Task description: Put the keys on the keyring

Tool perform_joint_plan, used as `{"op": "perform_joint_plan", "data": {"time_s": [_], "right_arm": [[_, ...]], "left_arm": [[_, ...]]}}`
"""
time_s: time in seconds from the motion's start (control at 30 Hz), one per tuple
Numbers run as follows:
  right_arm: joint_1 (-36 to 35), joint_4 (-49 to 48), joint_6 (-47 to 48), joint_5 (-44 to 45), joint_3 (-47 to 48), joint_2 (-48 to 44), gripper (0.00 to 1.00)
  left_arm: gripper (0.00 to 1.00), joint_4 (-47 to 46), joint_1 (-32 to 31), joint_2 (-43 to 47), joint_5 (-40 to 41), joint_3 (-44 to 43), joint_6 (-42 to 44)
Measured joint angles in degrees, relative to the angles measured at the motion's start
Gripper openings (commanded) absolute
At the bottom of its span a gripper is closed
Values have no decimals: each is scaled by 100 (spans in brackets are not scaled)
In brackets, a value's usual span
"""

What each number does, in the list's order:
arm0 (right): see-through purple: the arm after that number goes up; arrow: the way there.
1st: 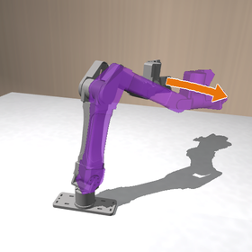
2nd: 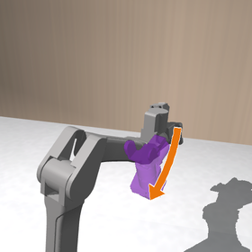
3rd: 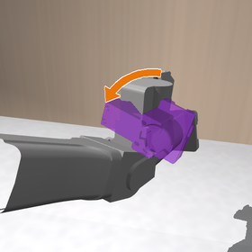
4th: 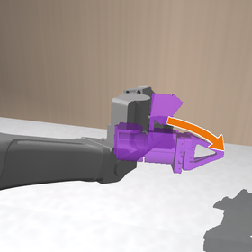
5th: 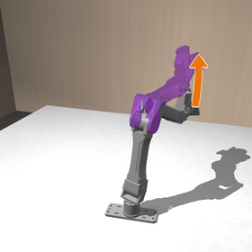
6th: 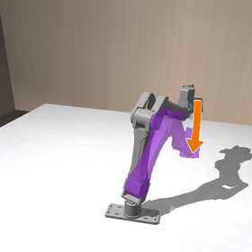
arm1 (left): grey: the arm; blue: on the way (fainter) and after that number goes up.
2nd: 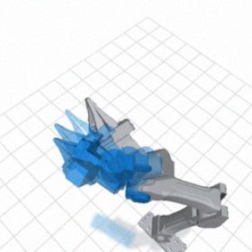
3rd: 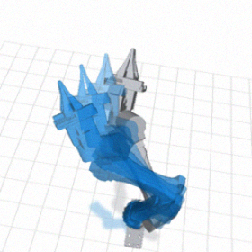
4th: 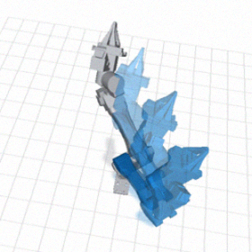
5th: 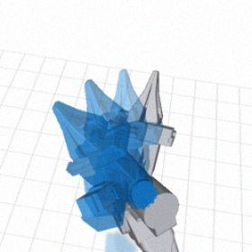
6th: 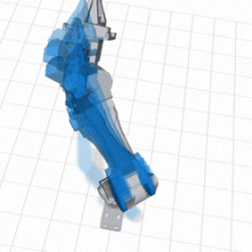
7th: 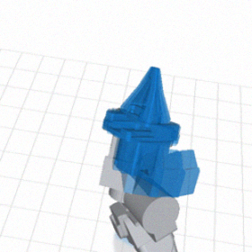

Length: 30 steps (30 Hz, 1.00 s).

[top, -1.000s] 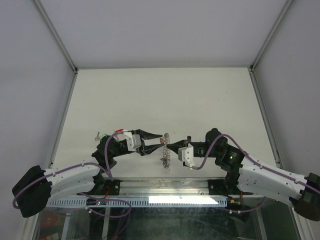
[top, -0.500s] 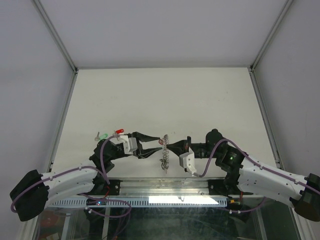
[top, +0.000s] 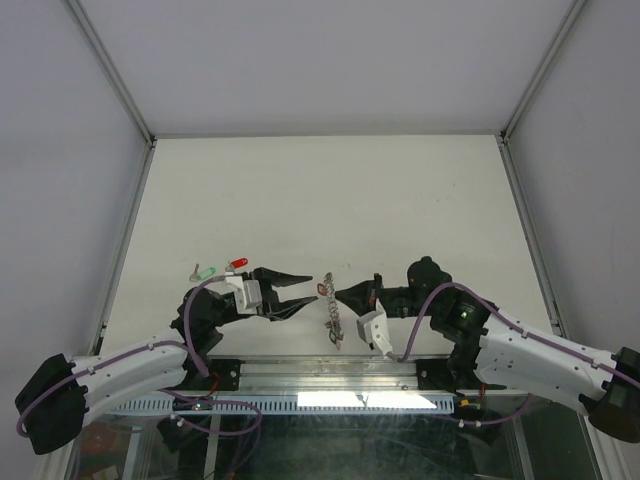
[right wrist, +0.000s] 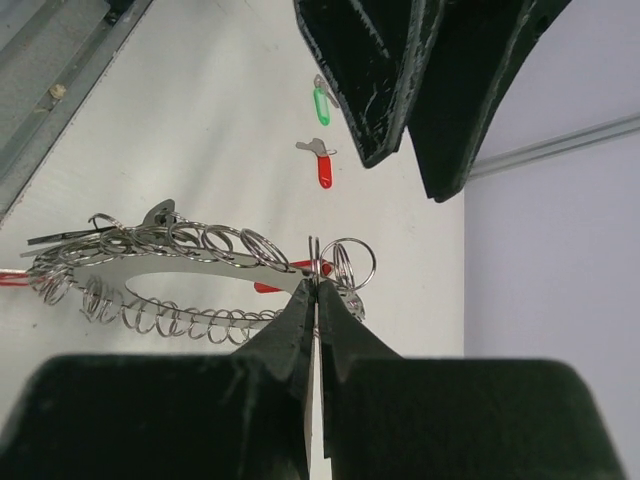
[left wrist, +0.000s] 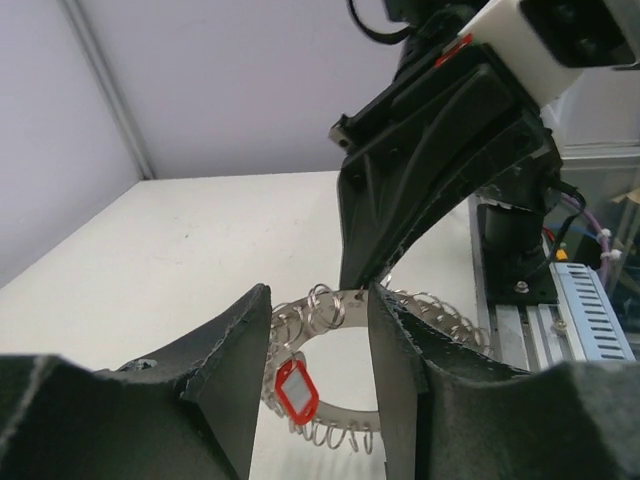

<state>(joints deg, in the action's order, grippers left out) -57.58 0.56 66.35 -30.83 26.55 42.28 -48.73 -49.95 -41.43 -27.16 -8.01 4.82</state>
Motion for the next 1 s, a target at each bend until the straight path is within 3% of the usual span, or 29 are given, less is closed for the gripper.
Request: {"op": "perform_joint_plan", "data": {"time_s": [0.2,0.37,0.53,0.7,0.87,1.0], "right_arm": [[0,424,-872,199,507,352,0],[15,450,-1956,660,629,581,0],[227,525,-2994,1119,754,833,0],[675,822,-4269,1440,1248,1248,0],[951,1132,-4931,1276,1587,1543,0],[1021,1390,-5333,1132,1709,1784,0]], "left_arm": [[57,529,0,254,1488,37,-704],[64,2031,0,96,3405,-732,-1683],[64,3495,7,-289,4634,-1661,-2426],[66,4870,190,-907,5106,-2424,-3097],[70,5936,614,-1569,5119,-2879,-3578],[65,6583,734,-1781,5270,-2962,-3936]]}}
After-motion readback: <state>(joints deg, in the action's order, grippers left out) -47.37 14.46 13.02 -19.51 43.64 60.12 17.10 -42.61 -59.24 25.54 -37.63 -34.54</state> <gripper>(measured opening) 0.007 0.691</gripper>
